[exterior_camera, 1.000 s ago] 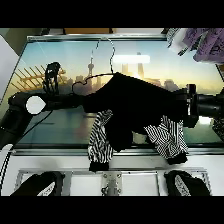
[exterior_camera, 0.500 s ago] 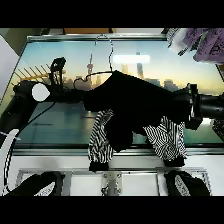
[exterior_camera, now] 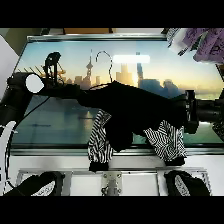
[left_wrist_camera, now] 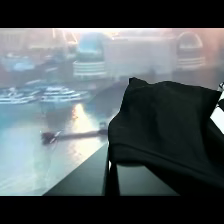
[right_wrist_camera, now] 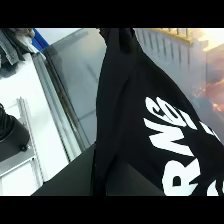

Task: Fold the clothes and pants, and hang the long-sleeved shirts on hangers.

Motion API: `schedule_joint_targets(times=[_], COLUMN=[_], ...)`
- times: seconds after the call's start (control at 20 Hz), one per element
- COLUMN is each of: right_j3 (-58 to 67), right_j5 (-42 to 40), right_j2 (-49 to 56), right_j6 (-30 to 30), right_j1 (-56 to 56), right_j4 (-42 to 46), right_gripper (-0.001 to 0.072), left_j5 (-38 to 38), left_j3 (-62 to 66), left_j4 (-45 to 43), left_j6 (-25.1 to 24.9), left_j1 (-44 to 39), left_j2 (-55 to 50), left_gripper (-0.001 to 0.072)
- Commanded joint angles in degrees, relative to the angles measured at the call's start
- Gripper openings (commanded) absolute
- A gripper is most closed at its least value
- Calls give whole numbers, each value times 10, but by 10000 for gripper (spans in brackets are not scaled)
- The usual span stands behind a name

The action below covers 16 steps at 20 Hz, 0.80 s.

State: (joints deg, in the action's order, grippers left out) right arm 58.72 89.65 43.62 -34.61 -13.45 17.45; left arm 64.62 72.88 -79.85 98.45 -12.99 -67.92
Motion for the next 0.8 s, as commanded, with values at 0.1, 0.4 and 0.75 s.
schedule_joint_targets(times=[0.1,0.4,0.75], right_j3=[0,0,-4], right_j5=[4,-39,-67], right_j2=[0,2,52], right_j6=[-12,12,152], right_j1=[0,5,61], right_j4=[36,33,-37], right_gripper=[9,9,8], left_j5=[0,-9,34], left_j3=[3,4,144], left_j4=[6,68,-1], left_j6=[-1,-35,-36], left_j1=[2,-7,-99], left_j2=[24,150,161], left_gripper=[19,19,19])
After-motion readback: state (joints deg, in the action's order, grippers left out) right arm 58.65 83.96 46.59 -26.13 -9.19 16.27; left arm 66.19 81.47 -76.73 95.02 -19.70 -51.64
